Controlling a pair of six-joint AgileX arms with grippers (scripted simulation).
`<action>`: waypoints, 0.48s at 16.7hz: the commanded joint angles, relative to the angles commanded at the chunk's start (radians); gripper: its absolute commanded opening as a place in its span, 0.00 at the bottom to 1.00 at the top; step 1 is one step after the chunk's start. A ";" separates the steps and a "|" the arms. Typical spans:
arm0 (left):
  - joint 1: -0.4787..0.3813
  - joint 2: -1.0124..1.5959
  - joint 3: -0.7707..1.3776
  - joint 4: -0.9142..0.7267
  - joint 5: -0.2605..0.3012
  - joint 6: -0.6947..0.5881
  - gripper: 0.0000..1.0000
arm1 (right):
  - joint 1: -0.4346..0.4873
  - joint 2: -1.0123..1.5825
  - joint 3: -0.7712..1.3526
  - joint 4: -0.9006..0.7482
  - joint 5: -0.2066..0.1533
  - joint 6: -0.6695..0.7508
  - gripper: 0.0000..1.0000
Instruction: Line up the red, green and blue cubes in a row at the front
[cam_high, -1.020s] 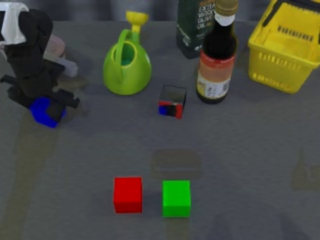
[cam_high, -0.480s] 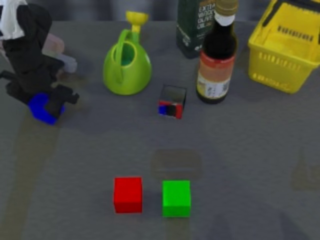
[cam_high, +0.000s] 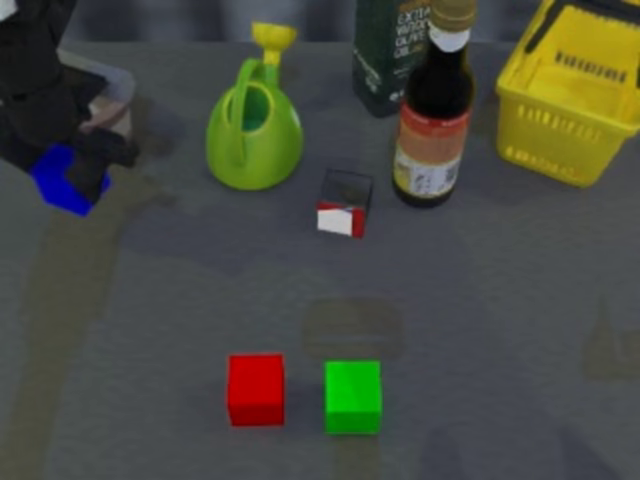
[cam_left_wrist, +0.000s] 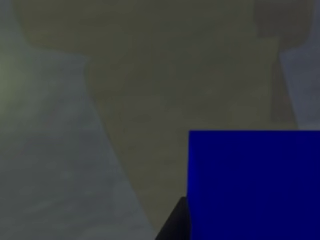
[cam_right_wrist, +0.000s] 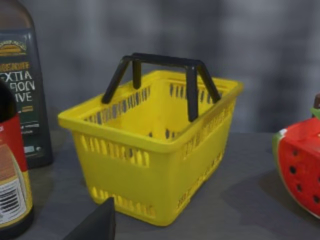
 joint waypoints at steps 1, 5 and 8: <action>0.000 0.000 0.000 0.000 0.000 0.000 0.00 | 0.000 0.000 0.000 0.000 0.000 0.000 1.00; -0.035 0.010 0.009 -0.003 0.000 -0.031 0.00 | 0.000 0.000 0.000 0.000 0.000 0.000 1.00; -0.131 0.028 0.041 -0.022 -0.001 -0.156 0.00 | 0.000 0.000 0.000 0.000 0.000 0.000 1.00</action>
